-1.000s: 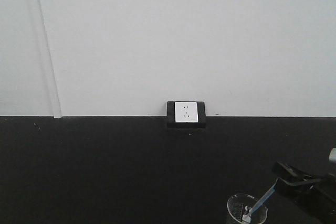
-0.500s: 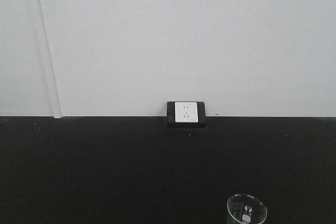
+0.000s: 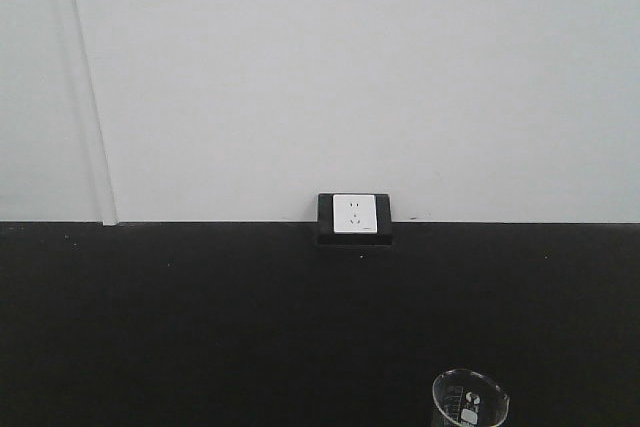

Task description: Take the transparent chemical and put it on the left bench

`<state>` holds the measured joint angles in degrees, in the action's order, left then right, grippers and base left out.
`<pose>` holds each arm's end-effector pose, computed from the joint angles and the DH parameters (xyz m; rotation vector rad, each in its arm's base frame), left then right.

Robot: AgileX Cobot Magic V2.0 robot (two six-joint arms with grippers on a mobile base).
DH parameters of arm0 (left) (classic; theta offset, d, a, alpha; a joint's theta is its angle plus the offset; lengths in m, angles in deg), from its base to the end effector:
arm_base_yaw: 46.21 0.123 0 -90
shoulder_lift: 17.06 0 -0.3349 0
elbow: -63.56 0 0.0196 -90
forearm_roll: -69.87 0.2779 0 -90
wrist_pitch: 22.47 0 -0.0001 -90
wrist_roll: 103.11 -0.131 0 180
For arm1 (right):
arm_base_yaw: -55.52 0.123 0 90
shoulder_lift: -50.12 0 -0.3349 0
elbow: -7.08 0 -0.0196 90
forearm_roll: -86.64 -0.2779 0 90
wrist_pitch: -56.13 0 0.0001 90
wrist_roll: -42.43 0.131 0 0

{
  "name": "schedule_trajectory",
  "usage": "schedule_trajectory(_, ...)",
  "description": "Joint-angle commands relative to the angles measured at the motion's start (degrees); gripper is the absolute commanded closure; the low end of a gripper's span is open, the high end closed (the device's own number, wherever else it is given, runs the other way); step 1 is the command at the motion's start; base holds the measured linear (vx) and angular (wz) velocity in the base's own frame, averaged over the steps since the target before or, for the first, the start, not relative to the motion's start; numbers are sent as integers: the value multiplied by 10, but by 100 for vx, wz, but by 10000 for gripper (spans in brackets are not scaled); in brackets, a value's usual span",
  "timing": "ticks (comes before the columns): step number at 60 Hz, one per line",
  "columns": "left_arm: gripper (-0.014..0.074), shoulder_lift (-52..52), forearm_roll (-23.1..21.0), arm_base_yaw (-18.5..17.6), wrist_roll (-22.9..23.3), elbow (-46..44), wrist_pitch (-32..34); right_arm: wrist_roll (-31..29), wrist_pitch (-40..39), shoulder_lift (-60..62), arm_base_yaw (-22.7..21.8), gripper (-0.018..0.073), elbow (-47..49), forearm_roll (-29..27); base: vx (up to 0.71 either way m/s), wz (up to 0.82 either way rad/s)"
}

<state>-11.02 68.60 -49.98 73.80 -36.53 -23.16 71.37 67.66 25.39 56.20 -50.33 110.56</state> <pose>0.0734 -0.0049 0.2050 0.0740 1.5104 -0.0275 0.0990 -0.0095 0.3143 0.1298 1.6126 0.0169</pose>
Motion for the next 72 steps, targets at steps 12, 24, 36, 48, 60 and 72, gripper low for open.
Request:
schedule_trajectory(12, 600, -11, 0, -1, 4, 9, 45, -344, 4, -2, 6, 559, 8, -285, 0, 0)
schedule_trajectory(24, 600, -11, 0, -1, 4, 9, 45, -620, 48, -2, 45, 561, 8, -475, 0, 0)
schedule_trajectory(36, 600, -11, 0, -1, 4, 9, 45, -645, 17, -2, 43, 561, 8, -523, 0, 0)
schedule_trajectory(48, 600, -11, 0, -1, 4, 9, 45, -645, 9, -2, 43, 561, 8, -521, 0, 0)
schedule_trajectory(60, 600, -11, 0, -1, 4, 9, 45, -642, 9, -2, 43, 560, 8, -526, 0, 0)
schedule_trajectory(72, 600, -11, 0, -1, 4, 9, 45, -642, 9, -2, 43, 560, 8, -526, 0, 0)
